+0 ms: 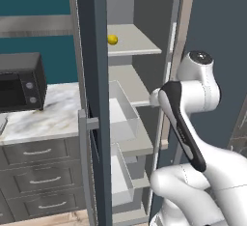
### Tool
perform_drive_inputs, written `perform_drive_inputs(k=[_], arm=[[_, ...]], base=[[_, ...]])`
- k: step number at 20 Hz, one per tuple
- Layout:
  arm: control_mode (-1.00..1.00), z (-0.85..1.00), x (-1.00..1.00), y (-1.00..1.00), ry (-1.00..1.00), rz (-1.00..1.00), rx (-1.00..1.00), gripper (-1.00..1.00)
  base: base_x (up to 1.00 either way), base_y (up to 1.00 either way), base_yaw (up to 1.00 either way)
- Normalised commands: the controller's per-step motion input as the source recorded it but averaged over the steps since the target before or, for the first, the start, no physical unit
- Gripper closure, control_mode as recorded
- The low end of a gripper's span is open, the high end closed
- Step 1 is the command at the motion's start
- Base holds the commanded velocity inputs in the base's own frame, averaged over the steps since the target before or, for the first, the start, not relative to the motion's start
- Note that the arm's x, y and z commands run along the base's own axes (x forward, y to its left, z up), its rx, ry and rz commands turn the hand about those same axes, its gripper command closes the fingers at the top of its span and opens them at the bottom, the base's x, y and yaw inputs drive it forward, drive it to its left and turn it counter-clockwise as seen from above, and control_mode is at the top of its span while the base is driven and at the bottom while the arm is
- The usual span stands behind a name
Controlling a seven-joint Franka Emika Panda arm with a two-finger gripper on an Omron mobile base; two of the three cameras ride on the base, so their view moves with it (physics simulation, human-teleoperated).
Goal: Take the lemon and cucumber out of the freezer and place them in the tupperware container on the counter. Then put the tupperware containing the vegetables back in the freezer.
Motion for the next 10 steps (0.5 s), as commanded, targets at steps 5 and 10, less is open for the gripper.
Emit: perform_drive_inputs(k=[5, 10], arm=[[1.0, -0.31, 0.0, -0.1, 0.08, 0.0, 0.0, 1.0], [1.0, 0.0, 0.0, 0.0, 0.0, 0.0, 0.0, 1.0]], base=[[-0.13, -0.02, 0.0], [-1.0, -0.13, -0.03]])
